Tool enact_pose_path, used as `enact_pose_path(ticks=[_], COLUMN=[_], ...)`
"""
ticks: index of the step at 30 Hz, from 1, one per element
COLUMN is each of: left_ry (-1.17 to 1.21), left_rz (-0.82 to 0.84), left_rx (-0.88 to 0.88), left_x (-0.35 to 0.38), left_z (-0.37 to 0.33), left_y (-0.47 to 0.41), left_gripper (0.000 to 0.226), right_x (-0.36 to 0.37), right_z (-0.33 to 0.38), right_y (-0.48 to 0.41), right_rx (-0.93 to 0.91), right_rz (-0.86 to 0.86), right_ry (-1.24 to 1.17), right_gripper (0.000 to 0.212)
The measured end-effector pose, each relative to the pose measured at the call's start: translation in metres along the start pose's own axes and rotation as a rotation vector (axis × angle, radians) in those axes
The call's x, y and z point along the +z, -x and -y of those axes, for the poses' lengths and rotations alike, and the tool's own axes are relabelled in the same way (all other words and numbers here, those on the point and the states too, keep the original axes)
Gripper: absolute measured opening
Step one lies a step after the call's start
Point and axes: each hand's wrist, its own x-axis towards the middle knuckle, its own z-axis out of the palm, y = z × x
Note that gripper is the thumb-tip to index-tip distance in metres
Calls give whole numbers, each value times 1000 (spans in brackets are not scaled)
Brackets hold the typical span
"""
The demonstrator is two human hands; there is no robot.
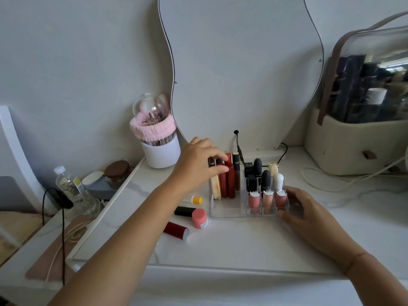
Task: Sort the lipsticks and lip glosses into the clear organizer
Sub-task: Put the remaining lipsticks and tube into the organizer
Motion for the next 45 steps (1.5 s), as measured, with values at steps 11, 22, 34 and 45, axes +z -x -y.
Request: enact_pose_path(ticks=[11, 22, 34, 45], left_ry=[164, 109, 491, 339], left_rz=[246, 283, 22, 101], left_rx=[-456, -524, -463, -113], left_x=[-73, -42, -65, -34], left_z=[99, 117, 96, -22], left_y=[124, 117, 82, 0], left_gripper=[34, 22, 15, 13], right_x=[-1, -2, -2, -1], right_z=[6, 5, 7, 1], right_y=[1, 2, 2, 1], right_rx=[7, 18, 19, 8], right_rz=[10, 23, 16, 14], right_ry=[29, 60, 15, 5], right_gripper=[49, 53, 49, 50])
